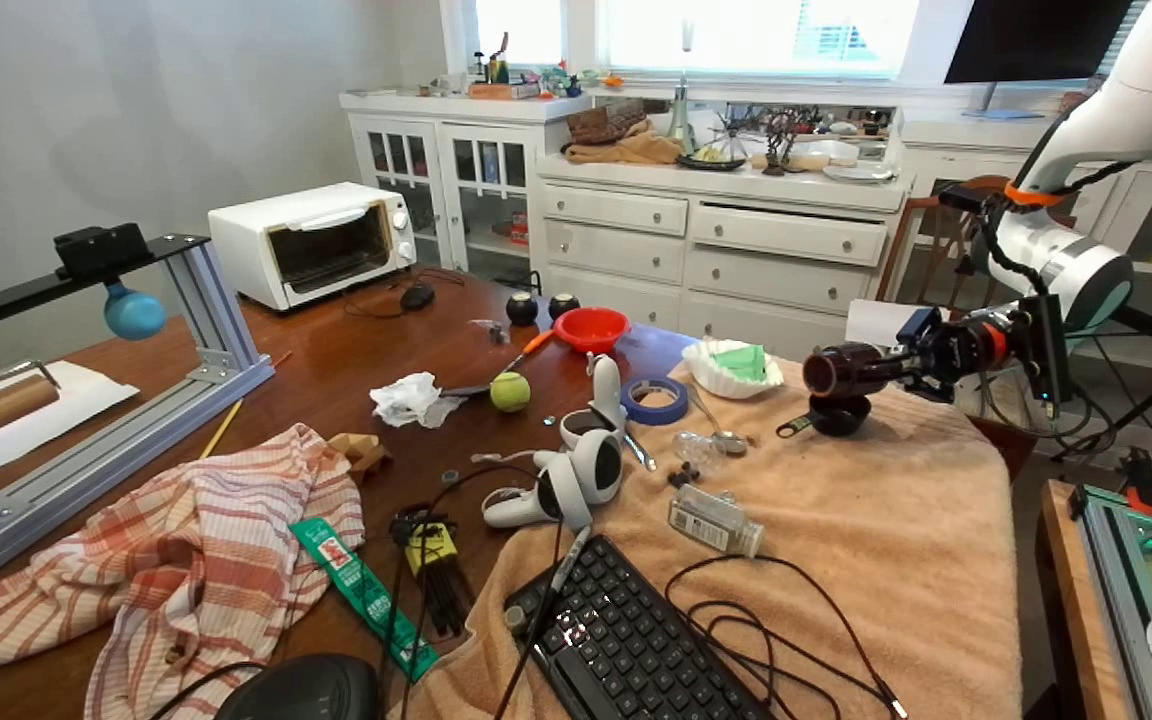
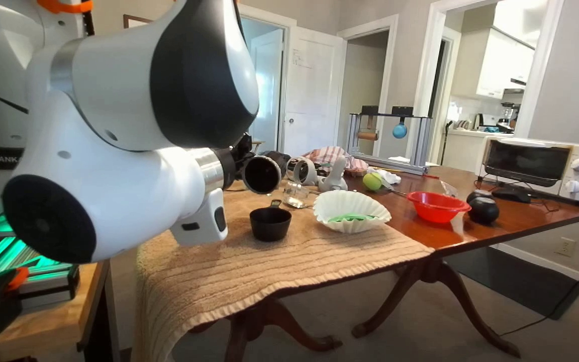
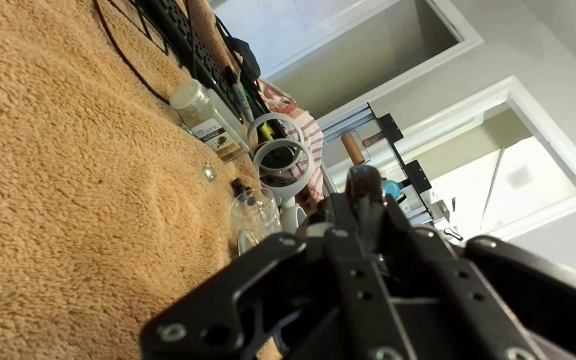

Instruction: Pour the contents in the brown mug into the black measuring cup.

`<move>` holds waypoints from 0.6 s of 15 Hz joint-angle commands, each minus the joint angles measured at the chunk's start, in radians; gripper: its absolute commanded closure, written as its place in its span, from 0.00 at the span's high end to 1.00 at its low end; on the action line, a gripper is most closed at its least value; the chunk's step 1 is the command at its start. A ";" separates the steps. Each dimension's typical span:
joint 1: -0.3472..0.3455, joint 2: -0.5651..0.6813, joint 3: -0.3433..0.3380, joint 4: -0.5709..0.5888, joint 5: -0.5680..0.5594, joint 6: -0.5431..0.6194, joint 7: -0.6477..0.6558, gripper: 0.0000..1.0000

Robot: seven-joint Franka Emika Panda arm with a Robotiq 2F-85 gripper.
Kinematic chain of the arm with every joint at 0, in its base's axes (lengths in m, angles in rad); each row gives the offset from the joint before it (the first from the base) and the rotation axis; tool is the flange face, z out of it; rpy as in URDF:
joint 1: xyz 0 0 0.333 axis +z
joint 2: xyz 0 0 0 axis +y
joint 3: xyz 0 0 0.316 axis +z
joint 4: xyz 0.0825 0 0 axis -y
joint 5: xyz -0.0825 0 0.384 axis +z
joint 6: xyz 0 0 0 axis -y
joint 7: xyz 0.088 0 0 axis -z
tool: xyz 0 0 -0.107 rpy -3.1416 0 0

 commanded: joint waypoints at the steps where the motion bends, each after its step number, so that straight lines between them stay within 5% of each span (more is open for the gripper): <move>1: -0.021 0.023 0.006 0.028 -0.023 -0.046 -0.009 0.04; 2: -0.003 0.005 0.002 0.005 -0.001 0.000 0.001 0.18; 9: -0.007 0.010 0.002 0.008 -0.001 0.000 0.001 0.18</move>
